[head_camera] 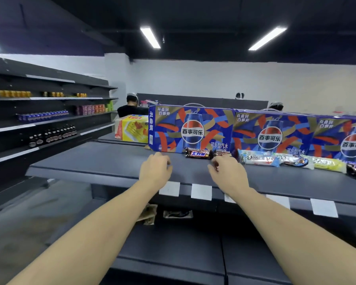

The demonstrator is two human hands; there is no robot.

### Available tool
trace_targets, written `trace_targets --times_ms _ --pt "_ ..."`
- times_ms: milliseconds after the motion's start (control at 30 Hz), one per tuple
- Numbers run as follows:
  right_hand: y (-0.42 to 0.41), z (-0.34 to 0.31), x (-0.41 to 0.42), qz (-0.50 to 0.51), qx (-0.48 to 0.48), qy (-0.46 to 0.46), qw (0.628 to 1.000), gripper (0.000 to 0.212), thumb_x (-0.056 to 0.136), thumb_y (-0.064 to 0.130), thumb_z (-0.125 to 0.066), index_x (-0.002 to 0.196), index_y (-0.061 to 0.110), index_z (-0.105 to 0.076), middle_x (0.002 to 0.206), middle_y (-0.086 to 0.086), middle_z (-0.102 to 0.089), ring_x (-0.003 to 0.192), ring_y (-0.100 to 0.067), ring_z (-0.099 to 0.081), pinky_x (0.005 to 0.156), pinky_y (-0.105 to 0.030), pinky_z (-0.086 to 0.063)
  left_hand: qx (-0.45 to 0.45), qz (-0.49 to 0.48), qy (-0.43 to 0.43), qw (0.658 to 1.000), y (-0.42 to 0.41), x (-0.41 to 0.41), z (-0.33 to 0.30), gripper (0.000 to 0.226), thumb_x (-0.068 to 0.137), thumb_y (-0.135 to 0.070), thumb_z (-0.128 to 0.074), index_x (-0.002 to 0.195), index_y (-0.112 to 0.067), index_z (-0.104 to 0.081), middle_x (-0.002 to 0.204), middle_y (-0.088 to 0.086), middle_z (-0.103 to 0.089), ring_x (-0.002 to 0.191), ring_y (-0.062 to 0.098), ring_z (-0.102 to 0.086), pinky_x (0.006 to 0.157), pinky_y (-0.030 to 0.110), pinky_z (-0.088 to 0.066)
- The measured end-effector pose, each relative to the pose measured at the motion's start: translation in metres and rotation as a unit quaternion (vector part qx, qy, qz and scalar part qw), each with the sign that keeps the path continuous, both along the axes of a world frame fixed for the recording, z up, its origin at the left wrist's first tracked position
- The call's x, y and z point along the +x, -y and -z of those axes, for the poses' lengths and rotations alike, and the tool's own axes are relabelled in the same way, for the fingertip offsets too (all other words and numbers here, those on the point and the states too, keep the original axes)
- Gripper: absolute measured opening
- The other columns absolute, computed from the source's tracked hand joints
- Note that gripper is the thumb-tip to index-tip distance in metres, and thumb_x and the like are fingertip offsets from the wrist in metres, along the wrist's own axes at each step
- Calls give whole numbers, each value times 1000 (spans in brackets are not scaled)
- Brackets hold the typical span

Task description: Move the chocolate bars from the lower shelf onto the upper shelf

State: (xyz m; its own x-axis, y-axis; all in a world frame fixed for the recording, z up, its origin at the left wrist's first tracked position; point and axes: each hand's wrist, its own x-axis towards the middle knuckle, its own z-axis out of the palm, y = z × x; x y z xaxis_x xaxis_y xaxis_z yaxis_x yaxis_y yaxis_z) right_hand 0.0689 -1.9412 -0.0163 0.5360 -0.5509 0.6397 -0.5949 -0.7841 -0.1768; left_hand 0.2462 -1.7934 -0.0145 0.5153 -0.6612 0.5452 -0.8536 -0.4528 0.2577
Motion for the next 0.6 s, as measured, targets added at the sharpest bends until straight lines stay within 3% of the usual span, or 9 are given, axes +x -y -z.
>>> trace_targets --times_ms 100,233,333,433,600 --pt "-29 8 -11 -26 -3 26 999 32 94 42 -53 113 19 -65 107 0 -63 100 -22 -58 82 -37 -48 -24 0 17 1000 -30 -28 7 22 96 -27 -52 111 -18 -66 108 2 -57 101 23 -55 74 33 -46" --pt "-74 21 -22 -65 22 57 996 21 95 39 -54 91 19 -58 88 2 -57 78 -19 -57 66 -34 -48 -12 -16 31 999 -69 -60 16 16 94 -27 -51 98 -18 -64 96 -1 -62 90 22 -58 67 31 -43" --pt "-101 37 -27 -77 63 34 994 19 95 38 -52 87 21 -50 82 5 -55 70 -18 -55 62 -35 -48 14 -37 5 999 -95 -74 31 14 92 -29 -51 86 -20 -58 88 -3 -62 85 22 -59 65 30 -40" --pt "-122 59 -28 -89 100 7 991 16 94 39 -53 95 23 -54 87 7 -58 77 -17 -57 68 -35 -50 35 -40 -17 998 -117 -82 55 12 92 -30 -51 90 -23 -60 92 -6 -60 87 19 -59 68 30 -39" --pt "-145 103 -24 -102 159 -46 981 36 92 41 -54 124 25 -54 112 5 -59 97 -17 -60 79 -36 -53 77 -34 -45 995 -140 -82 101 22 92 -32 -53 108 -23 -65 105 -3 -59 97 21 -58 77 34 -47"
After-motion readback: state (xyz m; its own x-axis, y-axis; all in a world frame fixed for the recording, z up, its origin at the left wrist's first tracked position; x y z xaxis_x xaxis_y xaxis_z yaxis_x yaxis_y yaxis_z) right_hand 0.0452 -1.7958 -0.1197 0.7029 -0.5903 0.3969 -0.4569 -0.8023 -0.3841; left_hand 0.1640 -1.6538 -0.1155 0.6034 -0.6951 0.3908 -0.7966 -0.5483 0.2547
